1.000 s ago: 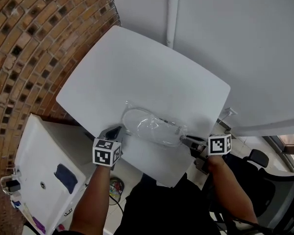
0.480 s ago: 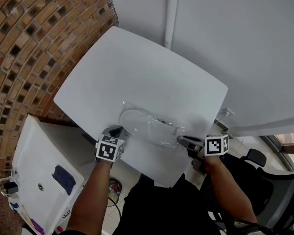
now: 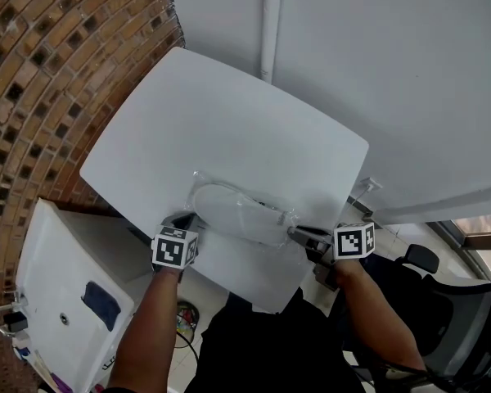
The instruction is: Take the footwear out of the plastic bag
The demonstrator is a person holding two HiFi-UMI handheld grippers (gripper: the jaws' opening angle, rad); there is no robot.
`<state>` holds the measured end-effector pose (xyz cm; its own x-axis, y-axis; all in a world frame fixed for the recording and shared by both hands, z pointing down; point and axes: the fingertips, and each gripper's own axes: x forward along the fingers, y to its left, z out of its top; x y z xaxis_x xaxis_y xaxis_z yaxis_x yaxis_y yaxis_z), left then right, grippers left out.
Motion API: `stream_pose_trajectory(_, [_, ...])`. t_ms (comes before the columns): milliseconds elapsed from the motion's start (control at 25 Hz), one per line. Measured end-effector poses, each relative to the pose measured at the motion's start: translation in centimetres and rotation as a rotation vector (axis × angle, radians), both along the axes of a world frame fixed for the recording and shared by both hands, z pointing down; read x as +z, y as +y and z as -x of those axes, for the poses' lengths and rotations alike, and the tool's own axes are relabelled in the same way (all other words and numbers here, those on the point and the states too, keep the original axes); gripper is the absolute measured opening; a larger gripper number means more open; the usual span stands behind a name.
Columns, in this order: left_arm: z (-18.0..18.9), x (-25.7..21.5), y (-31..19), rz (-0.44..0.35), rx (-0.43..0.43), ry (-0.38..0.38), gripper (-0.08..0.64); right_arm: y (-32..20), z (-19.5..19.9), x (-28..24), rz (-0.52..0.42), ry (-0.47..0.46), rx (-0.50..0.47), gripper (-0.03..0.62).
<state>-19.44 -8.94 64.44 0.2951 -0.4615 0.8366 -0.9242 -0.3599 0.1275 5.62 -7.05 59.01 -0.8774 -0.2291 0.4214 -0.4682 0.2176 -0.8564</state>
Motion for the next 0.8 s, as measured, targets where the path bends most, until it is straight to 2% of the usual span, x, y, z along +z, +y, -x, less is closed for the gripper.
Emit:
stream_pose_trajectory(400, [0.2,0.0,-0.3,-0.006,-0.035,-0.010,0.006,1.0,-2.4,-0.4,-0.002,0.017,0.006,0.063])
stream_pose_trajectory(600, [0.1,0.0,-0.4,0.004,-0.031,-0.023,0.005,0.7,-4.2,-0.6,-0.021,0.021,0.076,0.063])
stream_pose_trajectory(800, [0.5,0.1,-0.2,0.022,-0.008,-0.081,0.006,-0.7,-6.0,-1.2,-0.041,0.028,0.139,0.063])
